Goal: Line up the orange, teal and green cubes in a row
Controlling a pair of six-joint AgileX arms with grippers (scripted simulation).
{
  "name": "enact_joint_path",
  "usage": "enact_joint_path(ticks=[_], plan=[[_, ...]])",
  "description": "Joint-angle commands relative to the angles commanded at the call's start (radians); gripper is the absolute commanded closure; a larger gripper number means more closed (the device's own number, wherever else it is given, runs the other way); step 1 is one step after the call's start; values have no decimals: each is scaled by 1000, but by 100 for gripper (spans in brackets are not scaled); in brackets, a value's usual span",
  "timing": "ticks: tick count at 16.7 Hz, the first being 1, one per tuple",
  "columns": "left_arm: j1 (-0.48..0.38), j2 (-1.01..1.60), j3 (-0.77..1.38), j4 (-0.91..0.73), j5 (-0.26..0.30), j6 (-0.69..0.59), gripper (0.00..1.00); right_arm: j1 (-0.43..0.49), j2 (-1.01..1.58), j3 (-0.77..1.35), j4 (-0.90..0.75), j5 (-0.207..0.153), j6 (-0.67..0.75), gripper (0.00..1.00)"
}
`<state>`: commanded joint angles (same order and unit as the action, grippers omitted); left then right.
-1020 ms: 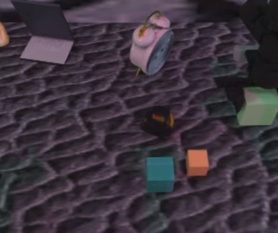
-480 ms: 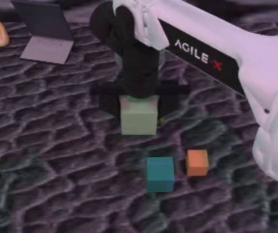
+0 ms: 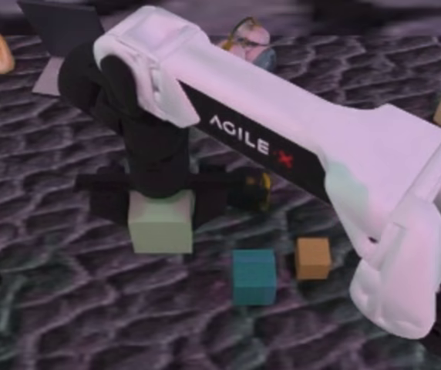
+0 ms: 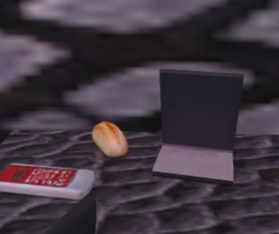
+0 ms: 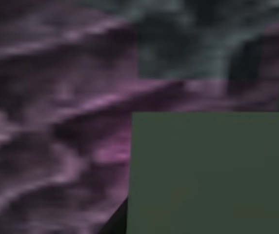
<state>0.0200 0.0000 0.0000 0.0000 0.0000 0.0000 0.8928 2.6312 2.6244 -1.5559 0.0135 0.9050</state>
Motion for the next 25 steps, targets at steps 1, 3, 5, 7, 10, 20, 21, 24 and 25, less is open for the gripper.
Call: enact_joint_path(ticks=[1, 3, 5, 7, 10, 20, 21, 24, 25], plan=[[0, 0, 0, 0, 0, 0, 0, 0, 0, 0, 0, 0, 0, 100], [0, 0, 0, 0, 0, 0, 0, -3, -5, -5, 6, -2, 0, 100], [0, 0, 0, 0, 0, 0, 0, -3, -12, -43, 43, -2, -1, 100], [0, 0, 0, 0, 0, 0, 0, -3, -20, -122, 112, -2, 0, 100], [0, 0, 0, 0, 0, 0, 0, -1, -32, -269, 233, -2, 1, 100], [0, 0, 0, 0, 0, 0, 0, 3, -37, -350, 312, 0, 3, 77], [0, 0, 0, 0, 0, 0, 0, 3, -37, -350, 312, 0, 3, 70], [0, 0, 0, 0, 0, 0, 0, 3, -37, -350, 312, 0, 3, 47], [0, 0, 0, 0, 0, 0, 0, 3, -37, -350, 312, 0, 3, 40]])
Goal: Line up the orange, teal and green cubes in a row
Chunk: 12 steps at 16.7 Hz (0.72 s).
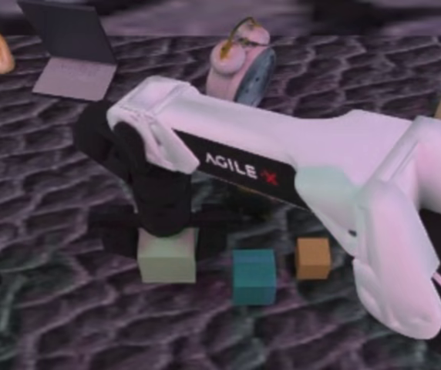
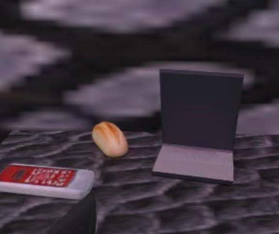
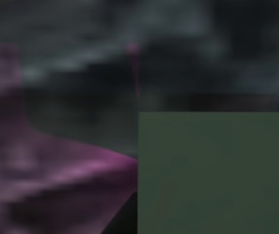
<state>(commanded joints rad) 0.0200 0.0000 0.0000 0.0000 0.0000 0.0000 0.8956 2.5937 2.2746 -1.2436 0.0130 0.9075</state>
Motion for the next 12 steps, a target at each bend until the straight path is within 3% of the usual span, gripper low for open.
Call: enact_joint_path(ticks=[5, 12], plan=[[0, 0, 0, 0, 0, 0, 0, 0, 0, 0, 0, 0, 0, 2], [0, 0, 0, 0, 0, 0, 0, 0, 0, 0, 0, 0, 0, 0]])
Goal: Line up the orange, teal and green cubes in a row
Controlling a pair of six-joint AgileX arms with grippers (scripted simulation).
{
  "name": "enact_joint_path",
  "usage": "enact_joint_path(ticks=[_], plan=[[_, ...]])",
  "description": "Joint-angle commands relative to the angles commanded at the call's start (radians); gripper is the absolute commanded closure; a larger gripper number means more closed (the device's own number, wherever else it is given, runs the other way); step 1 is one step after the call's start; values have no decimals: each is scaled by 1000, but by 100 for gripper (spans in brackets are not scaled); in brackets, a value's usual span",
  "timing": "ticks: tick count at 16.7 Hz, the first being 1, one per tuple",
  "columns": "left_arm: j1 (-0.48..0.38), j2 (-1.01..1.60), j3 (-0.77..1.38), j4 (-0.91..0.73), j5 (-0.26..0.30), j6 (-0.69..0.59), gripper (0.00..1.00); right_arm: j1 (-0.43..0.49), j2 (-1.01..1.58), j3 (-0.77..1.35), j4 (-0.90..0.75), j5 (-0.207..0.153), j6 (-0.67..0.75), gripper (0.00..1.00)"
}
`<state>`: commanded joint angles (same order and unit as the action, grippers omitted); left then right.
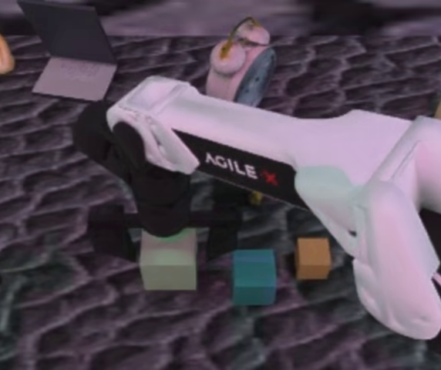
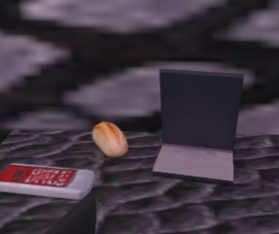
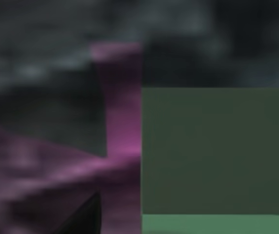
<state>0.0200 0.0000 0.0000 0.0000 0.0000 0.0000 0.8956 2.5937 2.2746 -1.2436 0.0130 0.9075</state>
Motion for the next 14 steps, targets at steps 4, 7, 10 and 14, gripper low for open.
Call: enact_joint_path(ticks=[4, 7, 10, 14], plan=[[0, 0, 0, 0, 0, 0, 0, -1, 4, 17, -16, 0, 0, 0], [0, 0, 0, 0, 0, 0, 0, 2, 21, 120, -108, 0, 3, 0], [0, 0, 0, 0, 0, 0, 0, 5, 37, 267, -229, -1, 3, 0], [0, 0, 0, 0, 0, 0, 0, 7, 44, 362, -318, 1, 0, 0]])
